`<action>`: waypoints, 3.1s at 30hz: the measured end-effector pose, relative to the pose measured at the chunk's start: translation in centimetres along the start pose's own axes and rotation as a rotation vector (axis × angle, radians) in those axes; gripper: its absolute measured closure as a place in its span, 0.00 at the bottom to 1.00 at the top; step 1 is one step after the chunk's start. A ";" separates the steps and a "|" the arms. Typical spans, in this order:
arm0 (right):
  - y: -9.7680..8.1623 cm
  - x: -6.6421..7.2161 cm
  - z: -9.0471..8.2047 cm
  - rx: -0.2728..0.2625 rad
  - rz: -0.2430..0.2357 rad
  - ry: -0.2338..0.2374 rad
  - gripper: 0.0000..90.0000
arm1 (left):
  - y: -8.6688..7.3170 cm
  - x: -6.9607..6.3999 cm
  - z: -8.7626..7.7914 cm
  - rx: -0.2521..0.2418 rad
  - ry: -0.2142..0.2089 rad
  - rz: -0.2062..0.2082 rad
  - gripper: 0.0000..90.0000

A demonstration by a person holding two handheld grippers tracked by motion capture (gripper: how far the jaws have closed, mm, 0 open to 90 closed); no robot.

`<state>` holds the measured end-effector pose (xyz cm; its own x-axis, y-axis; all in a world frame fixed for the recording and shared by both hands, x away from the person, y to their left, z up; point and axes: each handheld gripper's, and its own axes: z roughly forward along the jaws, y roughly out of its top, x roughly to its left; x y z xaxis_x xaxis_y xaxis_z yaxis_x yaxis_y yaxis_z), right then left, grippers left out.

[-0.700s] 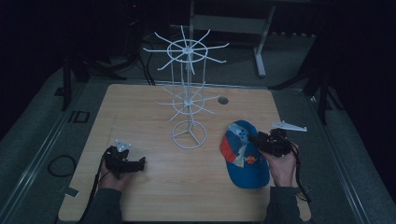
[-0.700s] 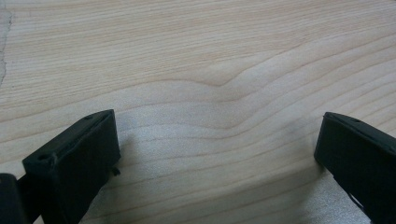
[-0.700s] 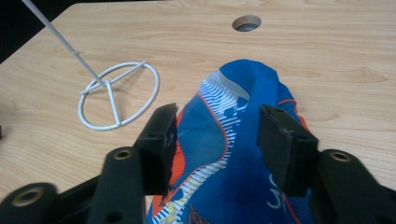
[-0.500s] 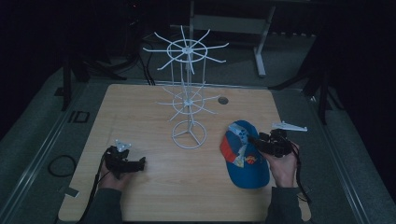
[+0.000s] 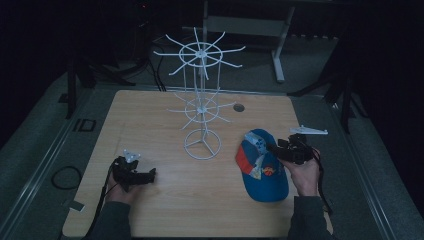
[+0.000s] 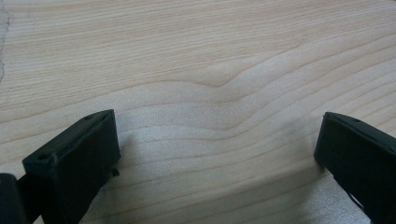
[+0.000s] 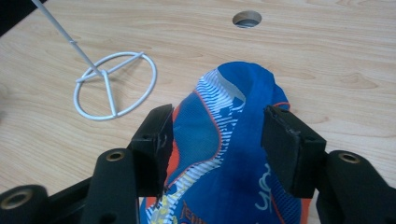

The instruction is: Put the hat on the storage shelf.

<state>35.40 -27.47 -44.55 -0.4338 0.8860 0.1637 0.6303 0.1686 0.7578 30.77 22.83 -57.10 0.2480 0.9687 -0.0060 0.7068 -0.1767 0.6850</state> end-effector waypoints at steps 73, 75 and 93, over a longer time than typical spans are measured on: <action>4.1 -2.0 7.4 0.307 -0.002 -0.048 0.47 | 0.0 0.0 0.0 0.002 -0.001 0.001 0.00; 4.0 -2.0 7.6 0.314 -0.001 -0.049 0.47 | 0.0 0.0 0.0 0.002 0.000 0.002 0.00; 3.5 -2.2 9.0 0.388 -0.006 -0.025 0.57 | 0.0 0.0 0.0 0.002 -0.001 0.002 0.00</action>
<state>44.29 -24.95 -47.94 -0.4254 0.8939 0.1411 0.8268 0.3205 0.4623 30.77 22.85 -57.08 0.2497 0.9683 -0.0051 0.7079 -0.1789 0.6833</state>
